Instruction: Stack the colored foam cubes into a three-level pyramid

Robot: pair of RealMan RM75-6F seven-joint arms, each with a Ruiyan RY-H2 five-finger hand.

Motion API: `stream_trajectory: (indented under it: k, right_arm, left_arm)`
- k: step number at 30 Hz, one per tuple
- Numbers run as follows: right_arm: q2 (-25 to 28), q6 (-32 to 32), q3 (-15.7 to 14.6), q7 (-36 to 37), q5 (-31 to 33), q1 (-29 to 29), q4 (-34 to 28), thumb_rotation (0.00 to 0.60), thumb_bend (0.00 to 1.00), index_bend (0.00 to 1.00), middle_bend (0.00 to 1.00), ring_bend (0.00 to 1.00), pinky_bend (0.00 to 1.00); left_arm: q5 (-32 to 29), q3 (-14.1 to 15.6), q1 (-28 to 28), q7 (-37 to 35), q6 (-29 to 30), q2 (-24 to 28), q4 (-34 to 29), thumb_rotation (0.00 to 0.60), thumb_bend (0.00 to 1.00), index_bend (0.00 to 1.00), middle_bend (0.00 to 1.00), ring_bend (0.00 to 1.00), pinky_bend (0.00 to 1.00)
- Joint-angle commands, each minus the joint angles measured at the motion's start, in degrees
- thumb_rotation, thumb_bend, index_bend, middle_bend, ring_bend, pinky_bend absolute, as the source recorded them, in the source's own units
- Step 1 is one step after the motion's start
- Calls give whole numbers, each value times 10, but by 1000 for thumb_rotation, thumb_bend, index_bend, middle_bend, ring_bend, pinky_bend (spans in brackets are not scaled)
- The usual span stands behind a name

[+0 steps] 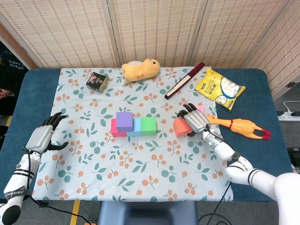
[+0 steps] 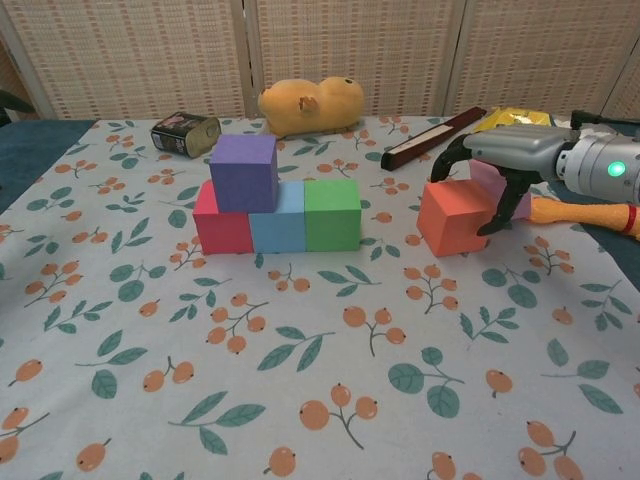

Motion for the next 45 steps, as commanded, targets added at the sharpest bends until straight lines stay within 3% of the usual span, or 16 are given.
stream_trajectory:
  k: [1, 12, 19, 23, 28, 37, 45]
  right_arm:
    - [-6, 0, -2, 4, 0, 2, 10, 600, 0, 290, 224, 0, 0]
    - [-11, 18, 8, 13, 4, 5, 14, 600, 109, 461, 352, 52, 0]
    - [81, 16, 44, -19, 47, 6, -135, 600, 109, 461, 357, 59, 0]
    - [149, -15, 70, -79, 119, 19, -241, 600, 111, 461, 362, 62, 0]
    - [174, -45, 80, -164, 248, 60, -311, 600, 111, 460, 362, 62, 0]
    - [133, 6, 62, -299, 450, 158, -340, 600, 111, 457, 362, 63, 0]
    - [86, 35, 51, -355, 522, 214, -318, 600, 111, 457, 362, 63, 0]
  left_arm:
    - [3, -2, 3, -4, -2, -1, 3, 600, 263, 120, 0, 0, 105]
    - [23, -4, 14, 10, 4, -13, 10, 600, 261, 117, 0, 0, 106]
    - [46, 13, 25, 59, 20, -20, 4, 600, 262, 122, 0, 0, 106]
    - [56, 16, 28, 76, 25, -24, 4, 600, 261, 122, 0, 0, 107]
    - [69, 15, 31, 84, 33, -33, 8, 600, 262, 122, 0, 0, 106]
    - [100, 17, 37, 68, 36, -36, 16, 600, 262, 122, 0, 0, 106]
    - [118, 15, 46, 39, 42, -35, 26, 600, 261, 116, 0, 0, 106]
